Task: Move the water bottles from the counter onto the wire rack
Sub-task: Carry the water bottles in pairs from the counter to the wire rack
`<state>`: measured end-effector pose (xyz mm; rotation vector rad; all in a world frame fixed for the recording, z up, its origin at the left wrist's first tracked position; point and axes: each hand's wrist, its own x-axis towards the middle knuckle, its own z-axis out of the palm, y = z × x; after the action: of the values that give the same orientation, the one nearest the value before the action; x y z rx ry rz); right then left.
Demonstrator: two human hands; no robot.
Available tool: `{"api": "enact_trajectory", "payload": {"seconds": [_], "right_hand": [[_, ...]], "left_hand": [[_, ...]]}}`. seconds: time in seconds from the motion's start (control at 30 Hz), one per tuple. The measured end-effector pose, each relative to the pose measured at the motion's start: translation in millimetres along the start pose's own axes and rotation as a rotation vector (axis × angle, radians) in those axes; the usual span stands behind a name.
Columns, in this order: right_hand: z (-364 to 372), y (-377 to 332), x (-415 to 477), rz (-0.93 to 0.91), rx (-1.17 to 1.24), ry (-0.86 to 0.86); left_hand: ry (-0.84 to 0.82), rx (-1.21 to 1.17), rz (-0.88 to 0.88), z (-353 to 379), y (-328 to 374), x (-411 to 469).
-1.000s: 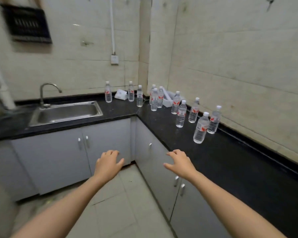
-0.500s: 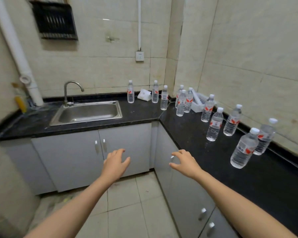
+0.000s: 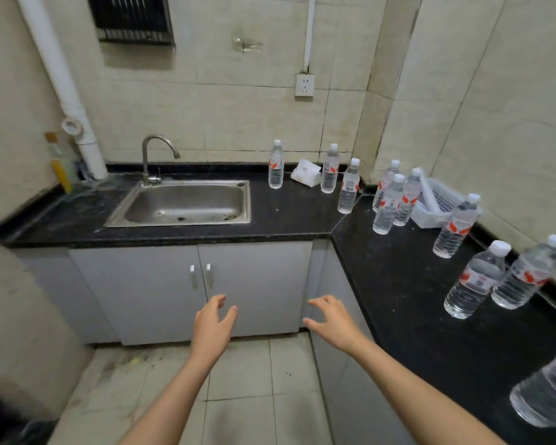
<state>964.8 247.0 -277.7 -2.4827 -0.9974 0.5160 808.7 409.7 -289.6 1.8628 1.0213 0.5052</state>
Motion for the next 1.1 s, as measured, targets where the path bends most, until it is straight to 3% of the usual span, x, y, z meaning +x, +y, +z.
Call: {"api": "enact_trajectory", "payload": {"seconds": [0.17,0.53,0.8,1.1], "right_hand": [[4,-15,81,-0.001,0.001,-0.022],[-11,-45,251,0.147,0.056,0.029],[-13,-27,306,0.256,0.057,-0.010],[-52,-4,427,0.180,0.158,0.086]], "left_hand": [[0.023,-0.072,-0.072,5,-14,90],[-0.095,-0.116,0.012,31,14,284],[-0.151,-0.139,-0.089,50,0,337],[-0.058,-0.061,-0.105,58,16,418]]}}
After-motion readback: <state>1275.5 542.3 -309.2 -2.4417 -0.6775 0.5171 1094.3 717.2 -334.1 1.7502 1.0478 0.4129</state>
